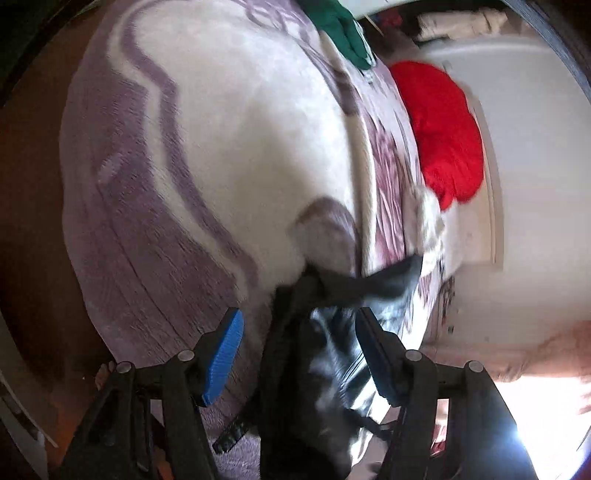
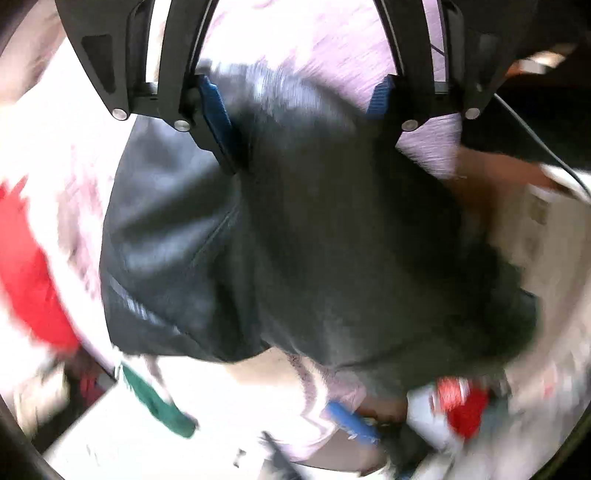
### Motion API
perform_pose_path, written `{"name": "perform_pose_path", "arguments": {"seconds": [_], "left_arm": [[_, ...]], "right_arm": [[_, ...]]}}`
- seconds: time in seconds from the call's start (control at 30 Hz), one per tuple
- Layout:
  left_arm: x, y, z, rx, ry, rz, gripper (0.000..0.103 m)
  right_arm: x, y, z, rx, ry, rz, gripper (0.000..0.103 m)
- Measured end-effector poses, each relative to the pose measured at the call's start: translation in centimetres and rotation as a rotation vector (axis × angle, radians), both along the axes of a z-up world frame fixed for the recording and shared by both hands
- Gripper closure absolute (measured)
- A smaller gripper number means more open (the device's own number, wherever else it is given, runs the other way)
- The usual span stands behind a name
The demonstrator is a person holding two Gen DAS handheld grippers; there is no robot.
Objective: Fold large clothes
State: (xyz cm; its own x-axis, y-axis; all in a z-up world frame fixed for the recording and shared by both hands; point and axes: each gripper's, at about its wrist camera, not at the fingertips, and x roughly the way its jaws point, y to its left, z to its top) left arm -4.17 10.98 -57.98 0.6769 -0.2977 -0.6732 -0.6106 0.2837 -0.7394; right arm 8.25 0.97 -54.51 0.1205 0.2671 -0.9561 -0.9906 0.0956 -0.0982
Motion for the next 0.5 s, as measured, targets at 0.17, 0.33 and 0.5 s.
{"name": "perform_pose_path", "arguments": {"seconds": [0.17,0.33,0.5], "left_arm": [[2.1,-3.8,-3.1,-0.058,0.063,-0.181,0.043],[0.3,-8.8,-4.7,0.054,0.144,-0.296,0.075],[-3.4,-10.1,-7.0,-0.036,0.173,-0.218,0.077]], "right_arm": [[5.5,-8.6,2.4,0.022,0.455,-0.341,0.034],[16.1,-9.8,3.4,0.137,0.607,-0.687,0.034],[20.8,-2.0,-2.4,0.059,0.602,-0.766,0.088]]}}
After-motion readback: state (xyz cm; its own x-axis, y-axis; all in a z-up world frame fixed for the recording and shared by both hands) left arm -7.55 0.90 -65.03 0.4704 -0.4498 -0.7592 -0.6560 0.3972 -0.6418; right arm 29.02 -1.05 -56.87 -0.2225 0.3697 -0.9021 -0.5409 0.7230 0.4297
